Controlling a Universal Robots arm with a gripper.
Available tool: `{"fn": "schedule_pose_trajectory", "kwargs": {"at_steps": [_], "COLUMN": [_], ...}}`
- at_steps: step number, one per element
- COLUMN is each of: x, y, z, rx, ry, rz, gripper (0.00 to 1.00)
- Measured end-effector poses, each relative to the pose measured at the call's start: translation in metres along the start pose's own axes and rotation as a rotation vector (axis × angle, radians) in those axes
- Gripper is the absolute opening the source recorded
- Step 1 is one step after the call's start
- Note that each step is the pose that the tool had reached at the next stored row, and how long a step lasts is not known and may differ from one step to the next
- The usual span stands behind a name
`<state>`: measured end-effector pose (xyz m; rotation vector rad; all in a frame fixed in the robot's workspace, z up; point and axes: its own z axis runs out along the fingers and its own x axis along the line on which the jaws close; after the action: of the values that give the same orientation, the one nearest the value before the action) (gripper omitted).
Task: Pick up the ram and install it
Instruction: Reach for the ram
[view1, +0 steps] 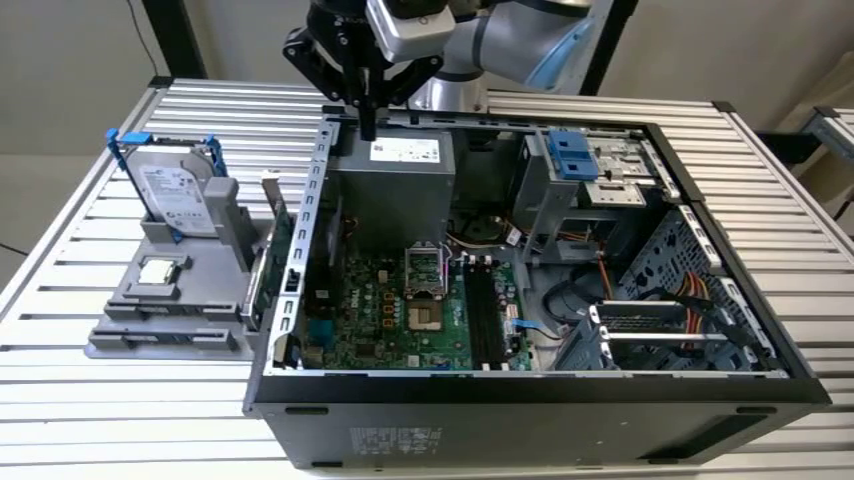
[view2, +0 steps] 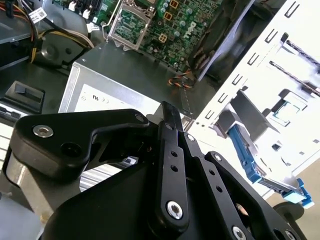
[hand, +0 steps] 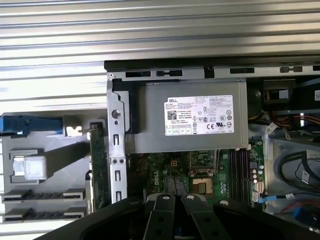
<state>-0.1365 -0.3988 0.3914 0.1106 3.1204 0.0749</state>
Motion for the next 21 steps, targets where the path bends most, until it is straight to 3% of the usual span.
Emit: {"fn": "schedule_pose_trajectory", "kwargs": {"at_steps": [21], "x": [0.0157], "y": [-0.0011], "z": [-0.0003], "rx": [0.0], "ry": [0.0], "rz": [0.0], "gripper": [0.0]}}
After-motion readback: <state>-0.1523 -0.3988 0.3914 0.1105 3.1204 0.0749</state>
